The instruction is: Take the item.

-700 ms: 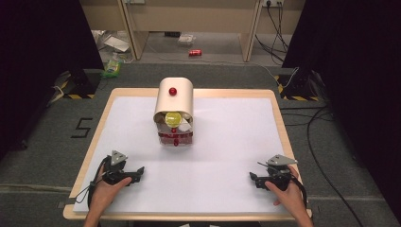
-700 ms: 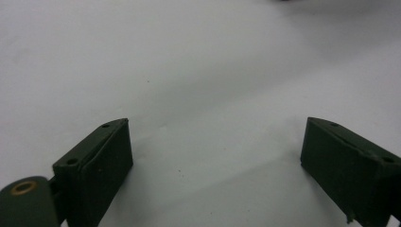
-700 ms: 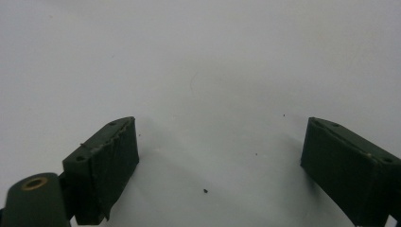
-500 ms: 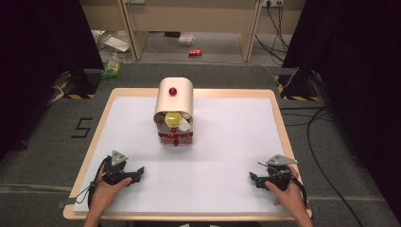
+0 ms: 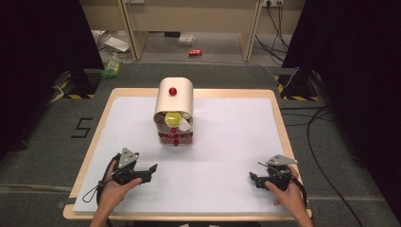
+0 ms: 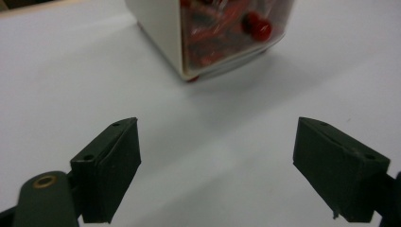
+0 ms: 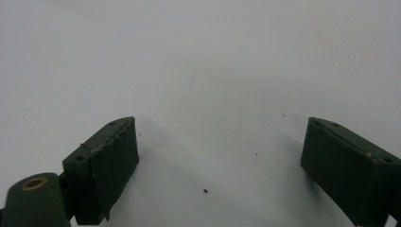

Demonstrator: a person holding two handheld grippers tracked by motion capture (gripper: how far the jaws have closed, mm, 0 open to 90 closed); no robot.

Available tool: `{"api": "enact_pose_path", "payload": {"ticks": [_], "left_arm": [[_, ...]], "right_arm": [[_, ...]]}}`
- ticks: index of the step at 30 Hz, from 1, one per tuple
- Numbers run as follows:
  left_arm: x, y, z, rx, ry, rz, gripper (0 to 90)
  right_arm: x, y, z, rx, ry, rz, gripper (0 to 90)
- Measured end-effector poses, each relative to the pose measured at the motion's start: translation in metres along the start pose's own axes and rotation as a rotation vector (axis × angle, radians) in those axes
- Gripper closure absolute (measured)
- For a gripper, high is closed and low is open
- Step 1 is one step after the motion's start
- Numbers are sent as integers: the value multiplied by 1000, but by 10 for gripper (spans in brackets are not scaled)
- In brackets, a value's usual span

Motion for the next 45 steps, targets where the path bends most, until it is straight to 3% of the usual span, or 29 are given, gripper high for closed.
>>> {"api": "enact_pose_path", "payload": {"ticks": [8,23,45], "left_arm": [[-43,25,5,63,101,-78,156],[-101,34,7,91,131,-154,156],[-124,31,-16,81,87,-173,159]], "right_arm": [[0,0,0,0,0,0,122],[0,0,0,0,-1,-1,122],[0,0,0,0,-1,-2,122]]}}
Point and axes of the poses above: each handheld gripper's, and its own axes: z roughly backward along the jaws, x roughly out of its underside, y roughly to its right, the point moved 4 cm from there along -z, roughly forward along the jaws, and after that the axes turned 8 degrees about x, right-handed, at the moved point
